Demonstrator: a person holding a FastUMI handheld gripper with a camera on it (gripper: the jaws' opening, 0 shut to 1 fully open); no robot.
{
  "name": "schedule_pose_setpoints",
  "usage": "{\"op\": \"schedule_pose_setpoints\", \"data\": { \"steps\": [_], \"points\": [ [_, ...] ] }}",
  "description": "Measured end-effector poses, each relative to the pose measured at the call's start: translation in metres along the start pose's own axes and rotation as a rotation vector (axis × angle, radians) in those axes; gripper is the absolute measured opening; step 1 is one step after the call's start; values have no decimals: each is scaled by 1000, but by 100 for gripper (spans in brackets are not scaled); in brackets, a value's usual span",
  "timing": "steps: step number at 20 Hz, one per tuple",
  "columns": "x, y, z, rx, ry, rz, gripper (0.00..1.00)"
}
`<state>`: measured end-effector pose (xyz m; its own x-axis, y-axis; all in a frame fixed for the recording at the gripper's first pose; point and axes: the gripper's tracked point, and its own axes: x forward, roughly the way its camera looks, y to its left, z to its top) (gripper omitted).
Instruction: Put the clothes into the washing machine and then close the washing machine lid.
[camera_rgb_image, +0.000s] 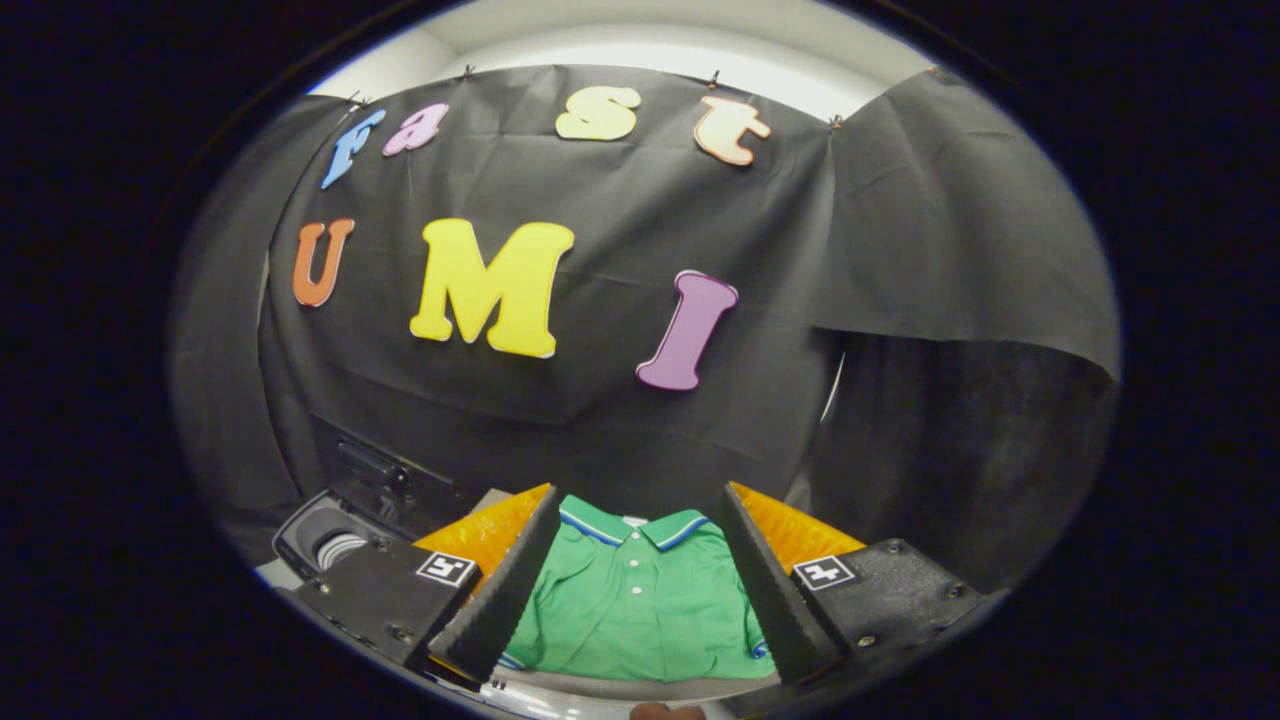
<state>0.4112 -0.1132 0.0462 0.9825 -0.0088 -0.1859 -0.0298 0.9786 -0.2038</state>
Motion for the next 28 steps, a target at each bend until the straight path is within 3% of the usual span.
{"op": "schedule_pose_setpoints", "data": {
  "steps": [10,14,17,22,28],
  "points": [
    [86,-2,-85,3,161,40,100],
    [98,4,-122,61,241,51,100],
    [108,2,-125,56,245,40,100],
    [102,2,-148,36,396,49,100],
    [103,5,-152,110,434,78,100]
  ]
}}
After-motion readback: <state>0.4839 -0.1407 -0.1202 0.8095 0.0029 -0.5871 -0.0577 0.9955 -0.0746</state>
